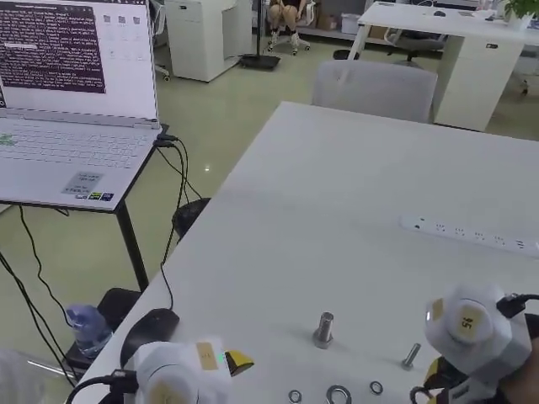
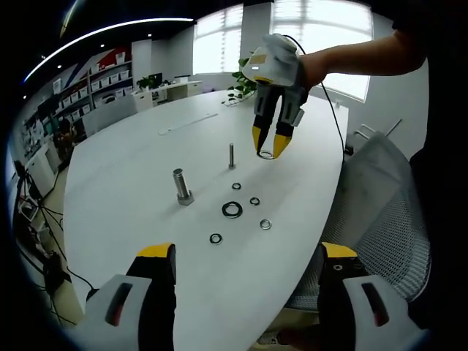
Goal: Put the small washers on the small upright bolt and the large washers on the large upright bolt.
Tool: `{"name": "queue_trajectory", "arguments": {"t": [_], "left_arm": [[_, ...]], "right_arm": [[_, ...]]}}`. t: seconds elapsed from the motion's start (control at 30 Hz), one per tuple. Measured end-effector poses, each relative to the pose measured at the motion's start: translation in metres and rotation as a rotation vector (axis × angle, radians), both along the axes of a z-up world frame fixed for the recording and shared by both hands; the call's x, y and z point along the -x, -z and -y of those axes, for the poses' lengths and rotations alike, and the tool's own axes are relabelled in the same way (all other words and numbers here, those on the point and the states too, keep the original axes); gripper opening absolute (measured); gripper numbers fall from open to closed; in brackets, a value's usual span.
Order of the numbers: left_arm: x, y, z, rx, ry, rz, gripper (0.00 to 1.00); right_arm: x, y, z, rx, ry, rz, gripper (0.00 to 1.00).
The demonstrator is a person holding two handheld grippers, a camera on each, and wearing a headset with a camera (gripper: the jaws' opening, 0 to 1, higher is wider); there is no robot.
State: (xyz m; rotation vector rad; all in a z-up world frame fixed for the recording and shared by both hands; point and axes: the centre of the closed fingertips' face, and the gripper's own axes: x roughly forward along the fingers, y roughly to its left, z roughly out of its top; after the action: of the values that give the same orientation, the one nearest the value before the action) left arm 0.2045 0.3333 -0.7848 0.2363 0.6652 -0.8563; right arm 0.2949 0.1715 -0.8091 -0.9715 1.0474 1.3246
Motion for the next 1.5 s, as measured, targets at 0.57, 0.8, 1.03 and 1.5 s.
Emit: {"name": "queue_trajectory", "arguments": {"t": [0.57,0.8,1.03,1.5], "left_arm": [[0.0,0.003,0.001,0.006,0.002,0.001,0.81],[0.0,0.002,0.0,0.014,0.01,0.003,0.8],[-0.001,0.002,0.0,0.014,0.024,0.004,0.8],[-0.005,0.001,-0.005,0.012,0.041,0.003,0.8]], "right_arm": [[-0.025,-0.03,-0.035,-0.009,0.017,0.003,0.21],[-0.034,-0.033,-0.048,0.003,0.005,0.003,0.21],[-0.043,-0.037,-0.068,0.001,-0.01,0.014,0.21],[-0.06,-0.031,-0.103,0.008,-0.015,0.025,0.21]]}}
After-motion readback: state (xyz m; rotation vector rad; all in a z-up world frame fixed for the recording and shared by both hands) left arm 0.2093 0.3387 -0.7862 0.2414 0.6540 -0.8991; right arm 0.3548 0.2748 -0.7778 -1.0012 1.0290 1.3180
